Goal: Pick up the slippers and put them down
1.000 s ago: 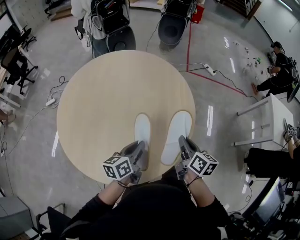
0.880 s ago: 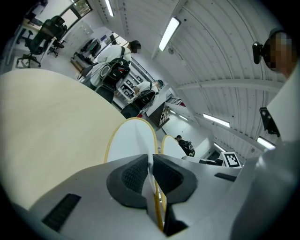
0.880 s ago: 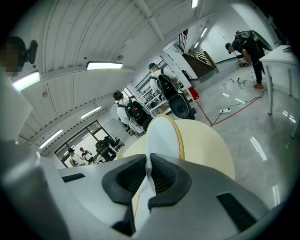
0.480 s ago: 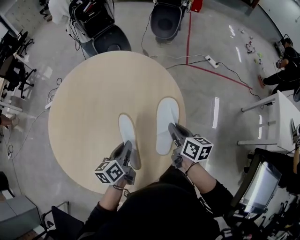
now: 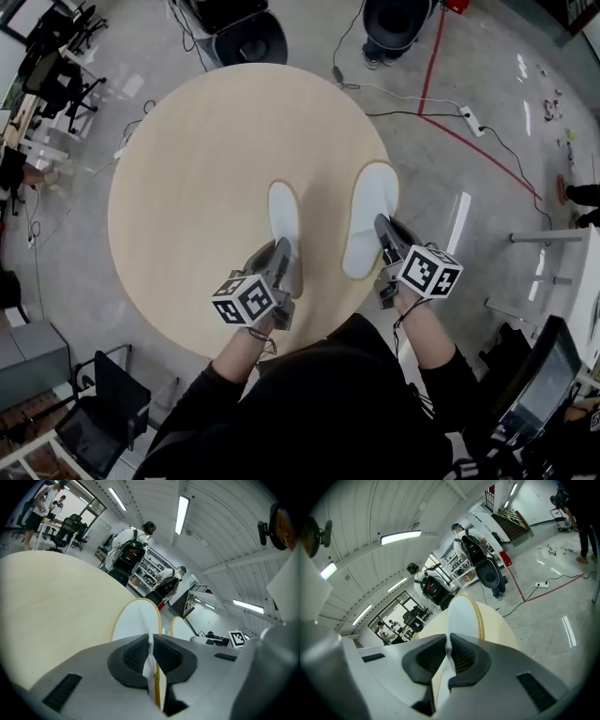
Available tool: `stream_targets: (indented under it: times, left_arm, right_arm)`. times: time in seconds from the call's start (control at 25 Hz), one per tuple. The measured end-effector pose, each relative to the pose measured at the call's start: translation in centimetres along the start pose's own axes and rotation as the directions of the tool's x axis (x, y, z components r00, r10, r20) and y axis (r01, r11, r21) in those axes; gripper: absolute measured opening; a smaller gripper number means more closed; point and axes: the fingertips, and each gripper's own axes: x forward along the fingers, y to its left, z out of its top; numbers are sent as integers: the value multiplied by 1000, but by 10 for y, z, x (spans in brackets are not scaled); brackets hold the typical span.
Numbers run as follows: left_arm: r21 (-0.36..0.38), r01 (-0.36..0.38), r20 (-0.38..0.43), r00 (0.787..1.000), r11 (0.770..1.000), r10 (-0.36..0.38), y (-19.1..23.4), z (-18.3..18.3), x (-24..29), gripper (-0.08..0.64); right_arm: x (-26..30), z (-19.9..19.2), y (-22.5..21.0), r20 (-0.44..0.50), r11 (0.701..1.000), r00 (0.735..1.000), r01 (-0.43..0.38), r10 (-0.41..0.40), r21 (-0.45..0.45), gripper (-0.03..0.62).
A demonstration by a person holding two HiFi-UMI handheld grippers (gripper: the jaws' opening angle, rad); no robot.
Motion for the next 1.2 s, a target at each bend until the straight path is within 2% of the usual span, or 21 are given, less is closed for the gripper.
stream_targets:
  times: [0.4,0.6,0.92,1.2]
  left_arm:
    - [-63,-84,9,996,994,85,25,7,42,34]
    - [-73,-106,-19,994,992,105,28,1,67,34]
    - [-61,-152,-67,987,986,148,33,-7,110,34]
    - [-103,-154,-142,980,983,139,50,-26,155,34]
  right_arm:
    - [50,-2,-33,-121,999,993,-1,-3,-34,31]
    - [74,-1,-51,-166,999,986,-7,1,-31,31]
    - [106,2,-75,-248,992,969,-11,-20,-126,31]
    - [144,-10,-92,-351,986,935,-15,-44,-164,32]
